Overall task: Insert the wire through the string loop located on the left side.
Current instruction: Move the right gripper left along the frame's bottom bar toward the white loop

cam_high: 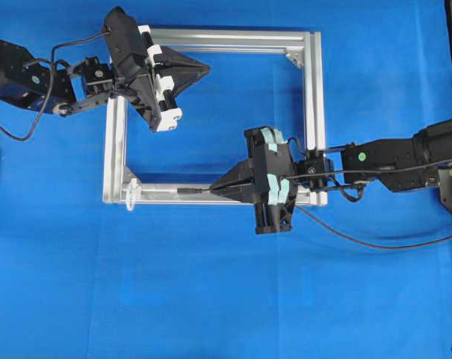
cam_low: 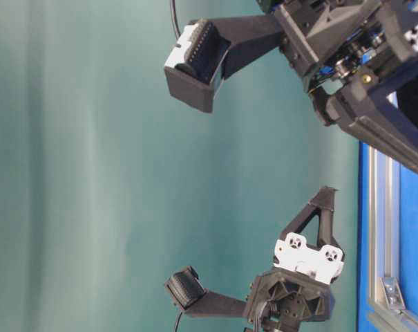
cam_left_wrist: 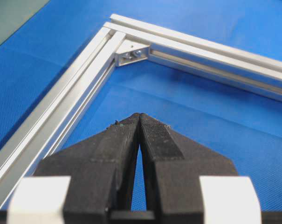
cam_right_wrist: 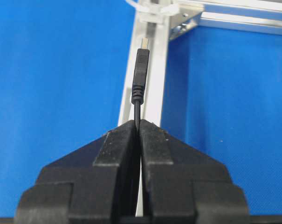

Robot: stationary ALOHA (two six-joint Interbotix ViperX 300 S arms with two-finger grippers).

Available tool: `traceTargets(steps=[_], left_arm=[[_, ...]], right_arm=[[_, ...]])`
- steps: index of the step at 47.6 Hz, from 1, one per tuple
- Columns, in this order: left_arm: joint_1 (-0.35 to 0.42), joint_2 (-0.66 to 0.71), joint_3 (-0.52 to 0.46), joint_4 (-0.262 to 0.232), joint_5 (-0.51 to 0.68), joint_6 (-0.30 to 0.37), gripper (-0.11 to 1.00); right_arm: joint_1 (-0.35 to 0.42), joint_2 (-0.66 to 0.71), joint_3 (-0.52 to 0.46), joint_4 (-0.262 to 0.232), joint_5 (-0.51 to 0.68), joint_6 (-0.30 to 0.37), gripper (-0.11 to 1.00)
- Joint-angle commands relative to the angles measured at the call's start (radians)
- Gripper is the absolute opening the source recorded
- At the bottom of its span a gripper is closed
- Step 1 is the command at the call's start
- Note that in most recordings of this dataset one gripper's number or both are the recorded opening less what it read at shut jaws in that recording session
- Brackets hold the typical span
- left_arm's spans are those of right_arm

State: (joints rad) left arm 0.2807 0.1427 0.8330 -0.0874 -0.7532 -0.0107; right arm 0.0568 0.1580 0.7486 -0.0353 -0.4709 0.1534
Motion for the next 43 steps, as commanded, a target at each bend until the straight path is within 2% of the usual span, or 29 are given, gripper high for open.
traceTargets(steps=[1,9,28,43], left_arm=[[0.002,-0.029,-0.006,0.003,-0.005,-0.002,0.00],[0.002,-0.029,-0.006,0.002,-0.005,-0.002,0.00],[0.002,-0.029,-0.005,0.002,-0.005,-0.002,0.00],[0.002,-0.029,-0.005,0.002,-0.005,-0.002,0.00]], right_arm=[[0.005,-0.032,-0.006,0.003,-0.017,0.000,0.00],[0.014,-0.017,-0.028,0.006,-0.041,0.003,0.00],[0.012,0.086,-0.158,0.006,-0.025,0.002,0.00],[0.011,0.123,-0.192,0.006,-0.020,0.002,0.00]])
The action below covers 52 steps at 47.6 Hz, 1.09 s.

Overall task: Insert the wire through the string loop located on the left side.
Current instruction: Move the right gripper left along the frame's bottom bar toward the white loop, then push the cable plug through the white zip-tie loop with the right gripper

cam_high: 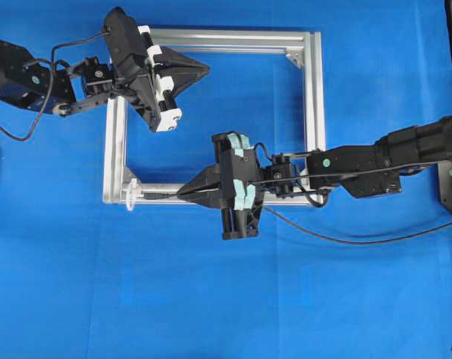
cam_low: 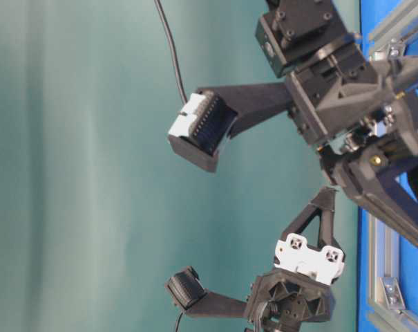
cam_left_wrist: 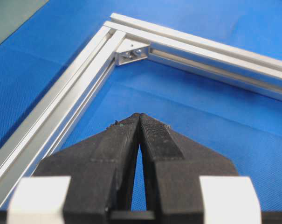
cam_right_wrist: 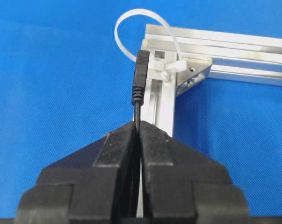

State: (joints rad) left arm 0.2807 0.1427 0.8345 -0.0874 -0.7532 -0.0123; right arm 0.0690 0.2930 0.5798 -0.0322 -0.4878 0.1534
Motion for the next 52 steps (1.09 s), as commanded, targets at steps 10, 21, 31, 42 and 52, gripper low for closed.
traceTargets(steps=[10,21,31,42,52], left_arm=[[0.002,-0.029,-0.005,0.003,-0.005,-0.002,0.00],[0.002,-0.029,-0.005,0.002,-0.005,-0.002,0.00],[0.002,-0.029,-0.005,0.002,-0.005,0.000,0.00],[0.002,-0.029,-0.005,0.002,-0.005,0.000,0.00],[0.002,-0.029,-0.003,0.002,-0.005,0.000,0.00]], right_arm=[[-0.002,-0.005,-0.029,0.003,-0.006,0.003,0.00],[-0.002,0.000,-0.034,0.003,-0.006,0.003,0.00],[-0.002,0.000,-0.031,0.003,-0.006,0.002,0.00],[-0.002,0.002,-0.031,0.003,-0.008,0.002,0.00],[-0.002,0.000,-0.029,0.003,-0.008,0.002,0.00]])
